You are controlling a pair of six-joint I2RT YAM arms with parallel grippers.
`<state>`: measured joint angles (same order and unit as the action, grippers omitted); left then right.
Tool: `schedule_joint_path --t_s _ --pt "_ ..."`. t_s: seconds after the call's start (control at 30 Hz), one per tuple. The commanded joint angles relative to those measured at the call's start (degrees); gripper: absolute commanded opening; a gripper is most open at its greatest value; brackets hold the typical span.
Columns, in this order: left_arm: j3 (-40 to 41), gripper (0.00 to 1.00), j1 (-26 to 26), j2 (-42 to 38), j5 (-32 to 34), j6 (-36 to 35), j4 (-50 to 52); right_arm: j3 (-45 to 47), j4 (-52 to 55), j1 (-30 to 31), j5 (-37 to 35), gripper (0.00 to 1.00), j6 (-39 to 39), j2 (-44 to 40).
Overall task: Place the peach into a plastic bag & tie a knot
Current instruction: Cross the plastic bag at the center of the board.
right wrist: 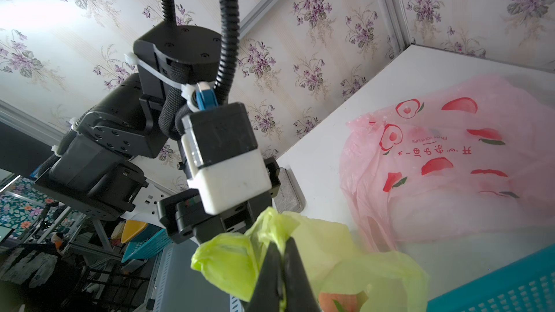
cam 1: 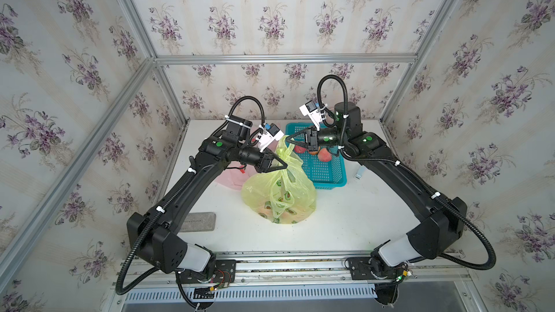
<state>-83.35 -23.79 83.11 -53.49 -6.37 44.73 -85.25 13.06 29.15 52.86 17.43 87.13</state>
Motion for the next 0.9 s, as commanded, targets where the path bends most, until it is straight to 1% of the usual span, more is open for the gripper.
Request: schedule_joint_path --t_s 0.0,0.13,0.2,0.3,0.33,0.43,0.47,0.57,0.63,0.77,0.87 --pt "0.85 0.22 0.03 -0.58 0.85 0.8 -2.02 0.57 -2.86 -0.7 -1.41 0.0 0.84 -0.95" --pt "1.91 0.2 -0.03 -0.37 1.02 2.18 -4.13 1.29 -2.88 -1.02 -2.02 0.0 0.94 -1.76" --pt "1.79 0.13 -0.02 0.02 1.72 2.97 -5.01 1.46 -2.54 -0.99 -2.1 0.0 0.93 -2.03" --pt "1.89 0.01 -0.02 0.12 5.05 5.84 -7.72 1.73 -1.48 -0.83 -2.5 0.0 1.44 -3.0" --pt "2.09 0.0 0.02 0.09 5.98 6.82 -8.64 1.91 -1.09 -0.49 -2.54 0.0 1.42 -3.63" --pt "2.43 0.0 0.06 -0.43 10.11 10.21 -11.26 3.79 -0.25 1.26 -4.83 0.0 1.17 -6.75" --pt "2.49 0.0 0.06 -0.66 11.75 11.23 -11.93 4.74 -0.23 4.18 -5.63 0.0 1.24 -8.01" --pt "3.9 0.0 0.14 -1.46 17.0 15.17 -14.74 8.62 -1.26 6.75 -8.67 0.0 3.01 -11.45" --pt "5.6 0.0 0.17 -3.92 20.09 18.53 -17.26 11.47 -1.55 8.55 -11.53 0.0 3.94 -13.23" --pt "8.61 0.0 0.16 -5.95 24.28 23.9 -21.02 16.24 -3.12 13.06 -15.63 0.0 5.01 -14.26" --pt "11.52 0.0 0.07 -7.41 24.74 26.27 -24.8 19.2 -6.47 16.02 -15.98 0.0 6.88 -12.99"
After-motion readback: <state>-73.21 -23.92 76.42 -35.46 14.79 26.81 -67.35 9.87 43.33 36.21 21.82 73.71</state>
